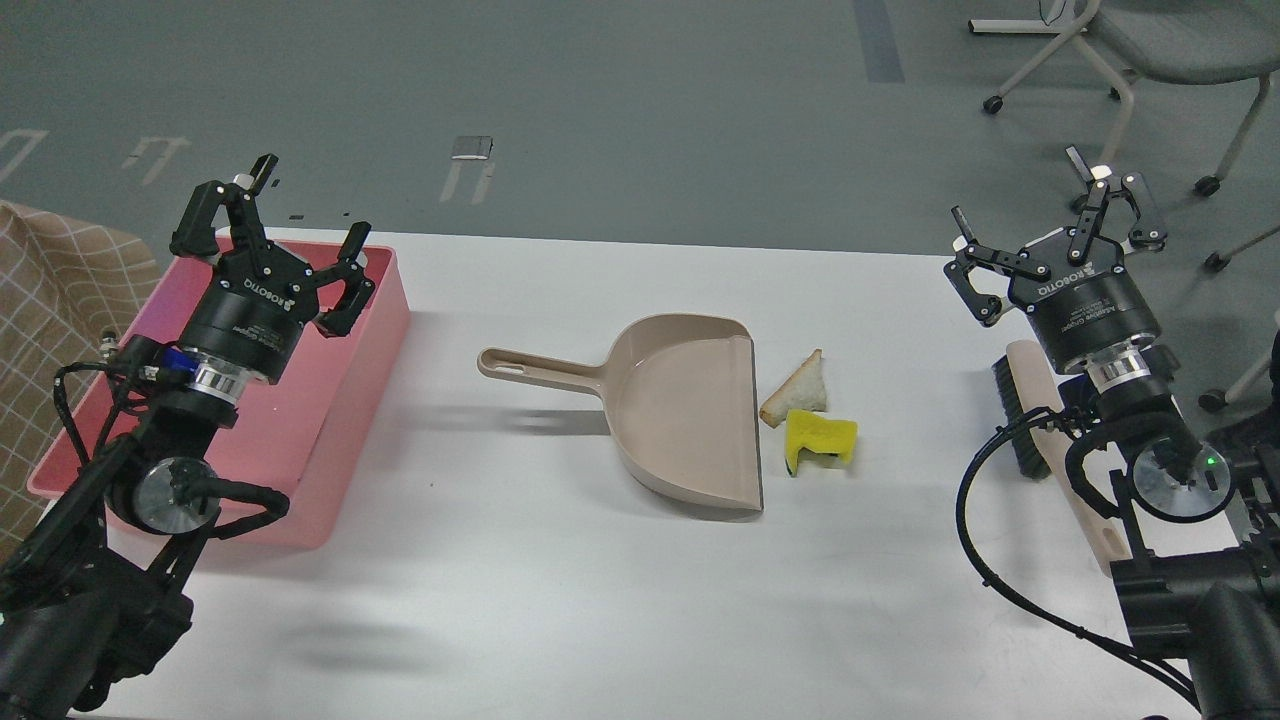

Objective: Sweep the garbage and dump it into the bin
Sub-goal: 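Raise the left gripper and begin moving it away from the pink bin, then move the left gripper down toward the dustpan handle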

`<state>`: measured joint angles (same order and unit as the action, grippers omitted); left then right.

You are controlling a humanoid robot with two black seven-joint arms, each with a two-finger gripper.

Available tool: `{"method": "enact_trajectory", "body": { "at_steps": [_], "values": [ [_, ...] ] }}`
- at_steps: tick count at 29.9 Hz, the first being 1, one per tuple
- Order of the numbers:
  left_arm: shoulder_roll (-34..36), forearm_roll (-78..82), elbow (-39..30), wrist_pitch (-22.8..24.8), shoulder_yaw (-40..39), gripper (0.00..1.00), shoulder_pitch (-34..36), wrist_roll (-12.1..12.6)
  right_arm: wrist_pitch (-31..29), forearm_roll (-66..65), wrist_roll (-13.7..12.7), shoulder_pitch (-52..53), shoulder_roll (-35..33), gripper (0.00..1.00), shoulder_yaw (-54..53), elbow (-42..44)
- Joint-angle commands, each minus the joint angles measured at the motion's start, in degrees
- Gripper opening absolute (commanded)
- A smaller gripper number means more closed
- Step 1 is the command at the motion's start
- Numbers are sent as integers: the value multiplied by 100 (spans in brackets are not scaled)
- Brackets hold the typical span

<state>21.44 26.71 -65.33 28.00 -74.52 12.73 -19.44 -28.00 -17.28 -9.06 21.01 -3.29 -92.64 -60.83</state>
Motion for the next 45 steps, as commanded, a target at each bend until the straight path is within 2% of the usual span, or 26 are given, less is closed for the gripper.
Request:
{"method": "enact_trajectory", "body": {
  "at_steps": [1,4,5,7,8,12,15,16,18,21,25,32,40,45],
  "values": [
    [61,36,-199,0,25,98,-8,19,0,-4,0,0,-14,100,-9,-8],
    [263,255,-436,-119,42,98,-25,36,0,5,0,9,-40,100,-9,-8],
    [377,474,-672,-302,69,98,-43,36,0,5,0,9,-58,100,-9,1],
    [588,931,-1103,-855,191,98,-122,36,0,-4,0,9,-67,100,-9,1],
    [711,1229,-1383,-1327,262,98,-183,36,0,5,0,0,-67,100,-9,1],
    [1115,1539,-2157,-2429,639,98,-438,124,0,5,0,0,-67,100,-9,1],
    [1467,1539,-2737,-2720,938,98,-701,220,0,-4,0,0,-67,100,-9,1],
    [1468,1539,-2739,-2721,939,98,-702,221,0,-4,0,0,-67,100,-9,1],
    [1521,1548,-3168,-3088,1035,98,-947,378,0,-4,0,9,-67,100,0,1],
    [1538,1609,-3494,-3528,1071,98,-1176,432,0,-4,-8,18,-67,100,0,1],
    [1538,1688,-3566,-3748,1132,98,-1317,432,0,-4,-8,9,-67,100,0,1],
    [1503,2505,-3566,-4293,1676,98,-1510,432,0,-4,-8,-18,-67,100,0,1],
    [1459,2602,-3548,-4996,2406,98,-1502,432,0,-4,-8,9,-67,100,18,10],
    [1398,3085,-3539,-5287,2565,98,-1546,432,0,-4,-8,18,-58,100,27,10]
  ]
}}
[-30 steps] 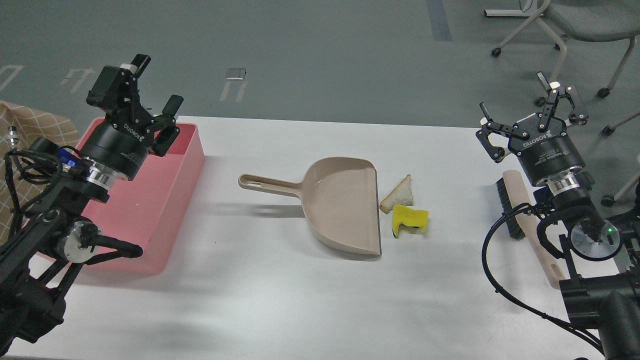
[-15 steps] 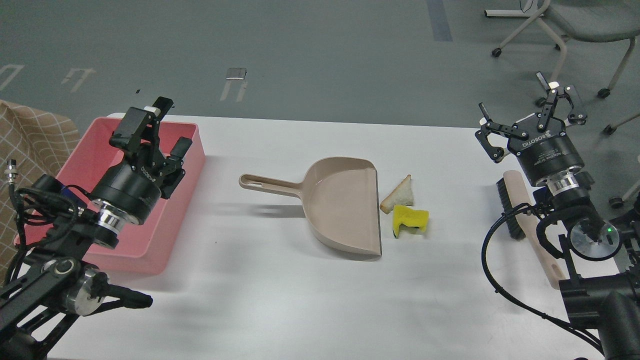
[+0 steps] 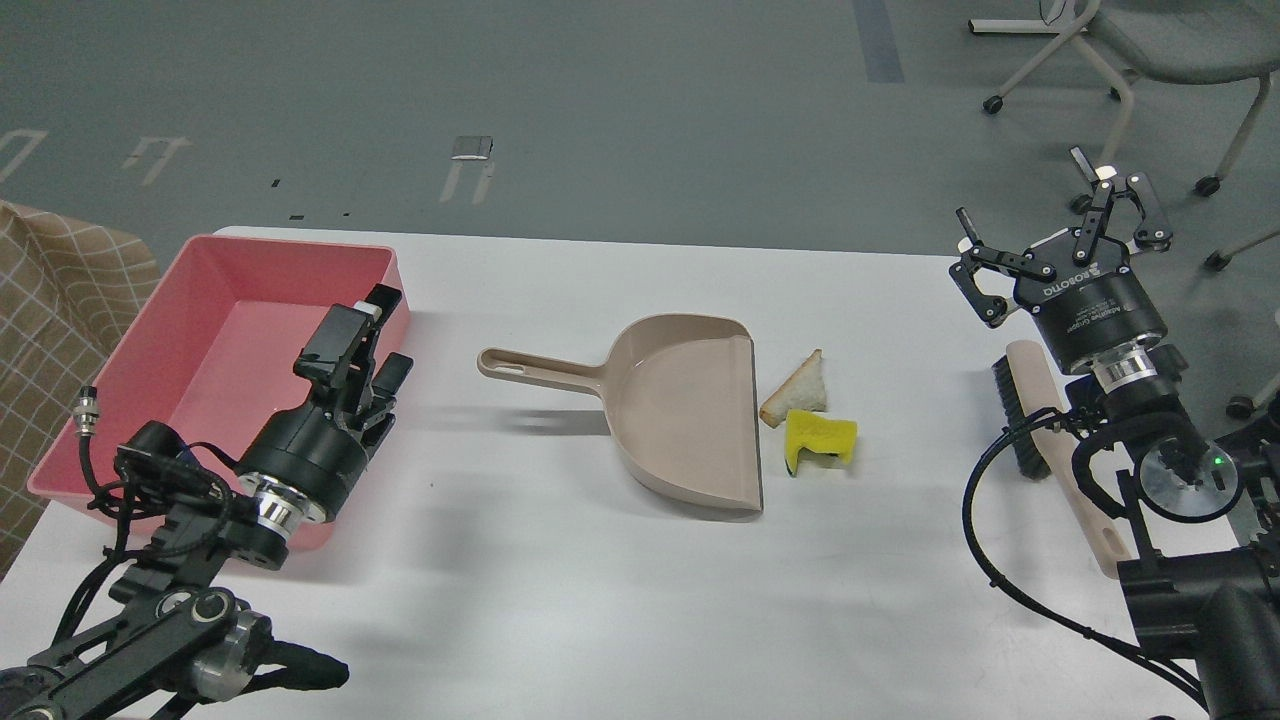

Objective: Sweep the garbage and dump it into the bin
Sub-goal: 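Move the left gripper down toward the dustpan handle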

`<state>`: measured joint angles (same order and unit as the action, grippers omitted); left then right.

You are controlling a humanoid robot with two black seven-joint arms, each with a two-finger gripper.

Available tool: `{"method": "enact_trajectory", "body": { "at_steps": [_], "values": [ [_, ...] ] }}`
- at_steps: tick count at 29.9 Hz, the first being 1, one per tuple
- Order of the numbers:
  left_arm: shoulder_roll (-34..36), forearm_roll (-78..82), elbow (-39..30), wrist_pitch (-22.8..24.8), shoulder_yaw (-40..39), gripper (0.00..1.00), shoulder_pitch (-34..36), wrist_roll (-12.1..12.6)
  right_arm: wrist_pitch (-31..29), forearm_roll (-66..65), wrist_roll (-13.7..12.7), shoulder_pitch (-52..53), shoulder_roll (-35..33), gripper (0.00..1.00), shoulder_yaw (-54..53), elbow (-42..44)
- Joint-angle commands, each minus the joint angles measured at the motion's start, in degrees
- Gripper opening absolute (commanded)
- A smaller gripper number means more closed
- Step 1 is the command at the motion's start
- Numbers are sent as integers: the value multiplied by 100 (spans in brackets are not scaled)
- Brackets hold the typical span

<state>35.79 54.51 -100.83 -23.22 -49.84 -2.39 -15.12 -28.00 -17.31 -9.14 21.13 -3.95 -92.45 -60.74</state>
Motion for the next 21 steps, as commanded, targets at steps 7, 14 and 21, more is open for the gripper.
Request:
{"method": "enact_trajectory", "body": {
  "at_steps": [7,14,21],
  "values": [
    [-441,684,133,-262,343,98,11,0,0,0,0,5,9,100,16,0],
    [-678,842,598,-315,343,98,55,0,0,0,0,5,17,100,25,0],
    [-846,842,994,-306,378,98,116,0,0,0,0,-3,17,100,25,0]
  ]
}}
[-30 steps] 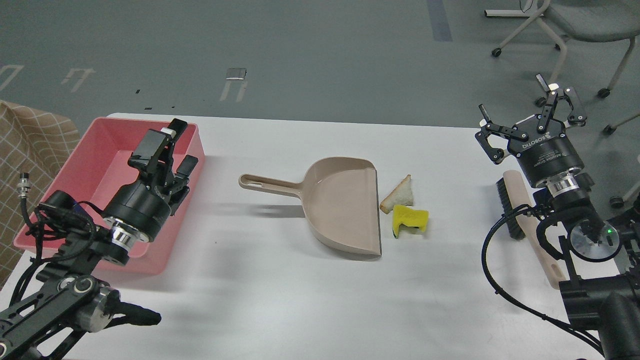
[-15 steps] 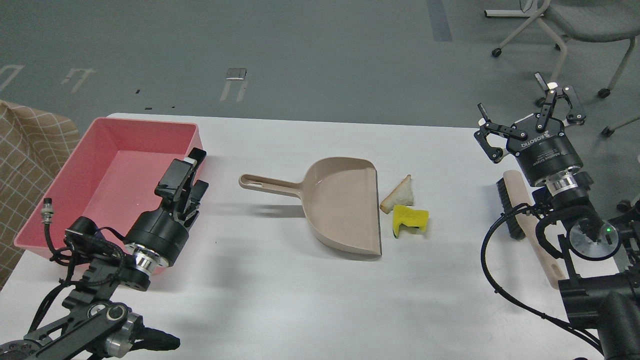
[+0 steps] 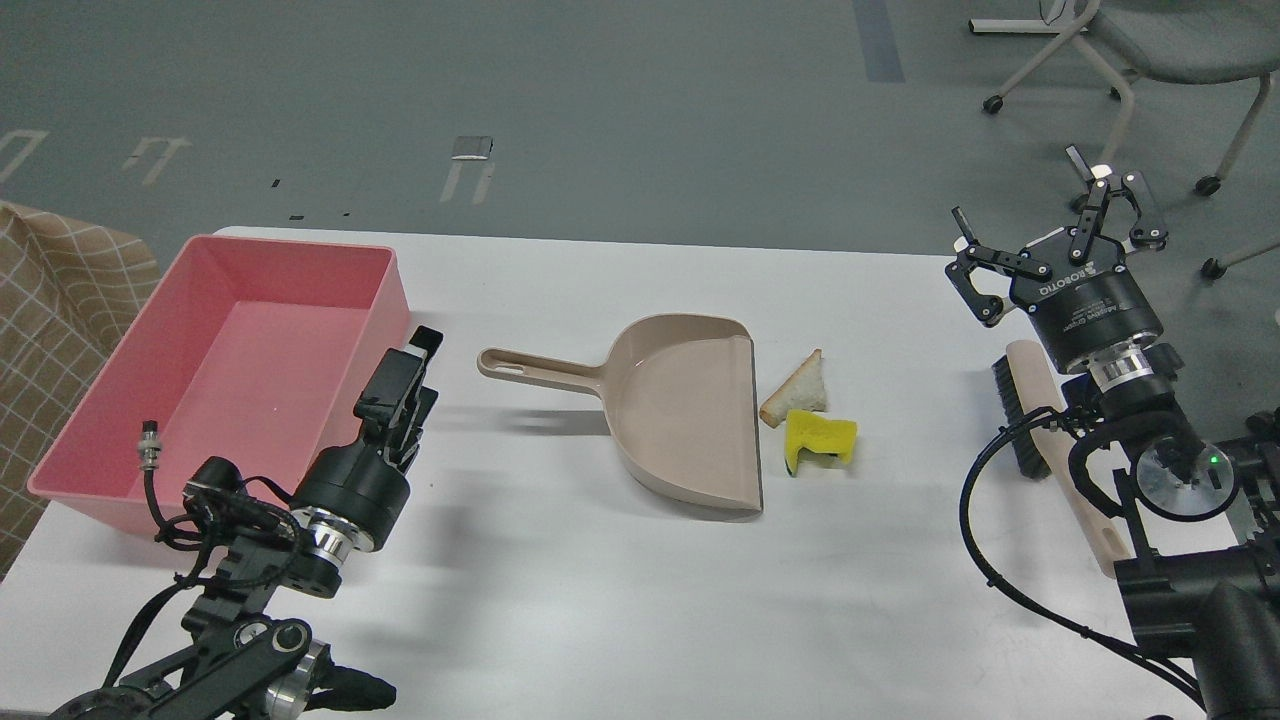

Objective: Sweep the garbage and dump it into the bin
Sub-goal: 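Move the left gripper down toward the dustpan handle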

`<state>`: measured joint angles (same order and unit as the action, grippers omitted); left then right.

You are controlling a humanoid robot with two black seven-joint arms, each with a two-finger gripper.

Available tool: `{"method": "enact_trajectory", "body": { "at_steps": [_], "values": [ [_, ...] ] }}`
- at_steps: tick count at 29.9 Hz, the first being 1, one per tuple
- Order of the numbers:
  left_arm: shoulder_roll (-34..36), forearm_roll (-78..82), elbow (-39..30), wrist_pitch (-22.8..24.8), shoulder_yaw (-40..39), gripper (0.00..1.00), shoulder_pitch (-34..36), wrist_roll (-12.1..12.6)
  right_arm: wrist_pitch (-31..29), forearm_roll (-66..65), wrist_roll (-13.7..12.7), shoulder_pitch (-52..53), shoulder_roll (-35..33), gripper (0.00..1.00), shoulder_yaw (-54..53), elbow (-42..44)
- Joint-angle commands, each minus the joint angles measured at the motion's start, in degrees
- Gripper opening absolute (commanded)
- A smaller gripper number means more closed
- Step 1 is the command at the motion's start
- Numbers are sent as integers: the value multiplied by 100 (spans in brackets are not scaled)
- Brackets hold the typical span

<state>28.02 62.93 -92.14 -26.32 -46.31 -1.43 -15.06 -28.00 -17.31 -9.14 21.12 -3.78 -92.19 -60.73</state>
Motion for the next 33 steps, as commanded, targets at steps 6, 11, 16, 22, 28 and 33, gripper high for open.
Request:
{"method": "enact_trajectory", "body": {
  "at_steps": [6,11,16,22,28,33],
  "values": [
    [-261,79,337,-5,175,98,230,-14,0,0,0,15,0,100,0,9],
    [-402,79,495,-5,359,98,397,-32,0,0,0,15,0,100,0,9],
    [-481,237,706,-136,605,98,599,-32,0,0,0,6,0,100,0,9],
    [-648,246,978,-146,659,98,775,-32,0,0,0,-3,27,100,0,-9],
    [-788,246,1250,-154,685,98,898,-23,0,0,0,-3,27,100,0,0],
    [-868,299,1471,-168,983,98,1109,-32,0,0,0,-3,35,100,0,0]
  ]
}}
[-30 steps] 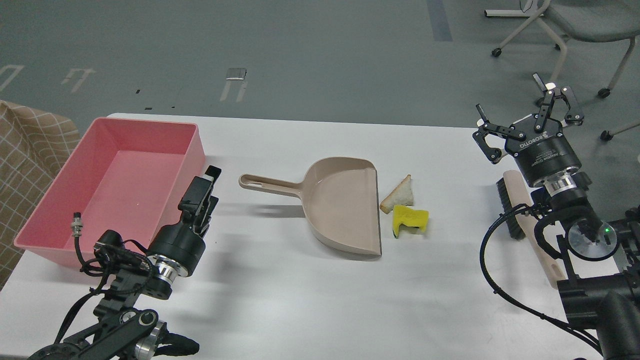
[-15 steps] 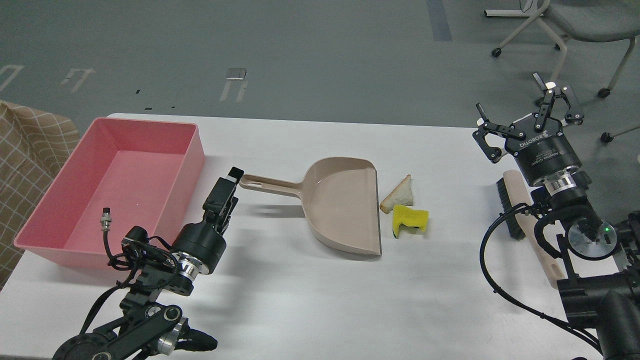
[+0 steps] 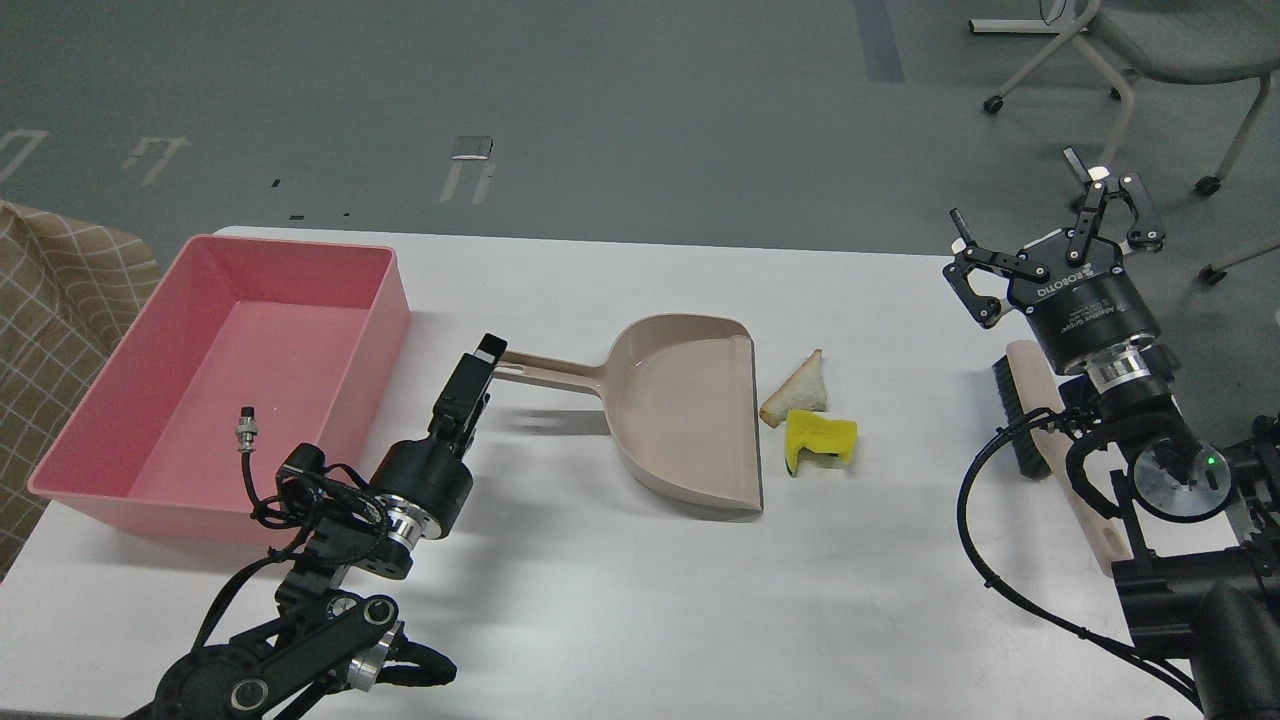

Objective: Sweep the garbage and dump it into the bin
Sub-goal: 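Grasp the beige dustpan handle with the left gripper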

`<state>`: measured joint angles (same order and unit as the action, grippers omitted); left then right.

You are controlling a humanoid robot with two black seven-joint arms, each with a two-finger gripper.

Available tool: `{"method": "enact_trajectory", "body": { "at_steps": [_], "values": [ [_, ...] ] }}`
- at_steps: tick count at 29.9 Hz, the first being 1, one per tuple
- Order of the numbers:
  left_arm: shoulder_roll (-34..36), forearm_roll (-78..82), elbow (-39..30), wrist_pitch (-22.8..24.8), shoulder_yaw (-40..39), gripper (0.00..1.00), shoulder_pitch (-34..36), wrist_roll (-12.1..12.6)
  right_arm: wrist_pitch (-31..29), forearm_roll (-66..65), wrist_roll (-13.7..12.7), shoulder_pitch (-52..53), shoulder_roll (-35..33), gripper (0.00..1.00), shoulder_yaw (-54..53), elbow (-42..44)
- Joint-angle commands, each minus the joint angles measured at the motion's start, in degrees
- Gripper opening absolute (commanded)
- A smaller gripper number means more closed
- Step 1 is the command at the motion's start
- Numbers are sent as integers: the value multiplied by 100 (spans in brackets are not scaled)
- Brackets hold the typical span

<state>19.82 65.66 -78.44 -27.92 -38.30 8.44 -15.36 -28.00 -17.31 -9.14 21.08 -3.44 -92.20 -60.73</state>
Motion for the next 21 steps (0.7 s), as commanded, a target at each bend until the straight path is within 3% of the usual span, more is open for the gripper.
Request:
{"method": "enact_trajectory", "body": {
  "at_steps": [1,21],
  "values": [
    [-57,26,127,-8,235,98,148,-2,0,0,0,2,2,100,0,0],
    [-470,26,1173,-8,279,98,632,7,0,0,0,28,2,100,0,9]
  ]
}}
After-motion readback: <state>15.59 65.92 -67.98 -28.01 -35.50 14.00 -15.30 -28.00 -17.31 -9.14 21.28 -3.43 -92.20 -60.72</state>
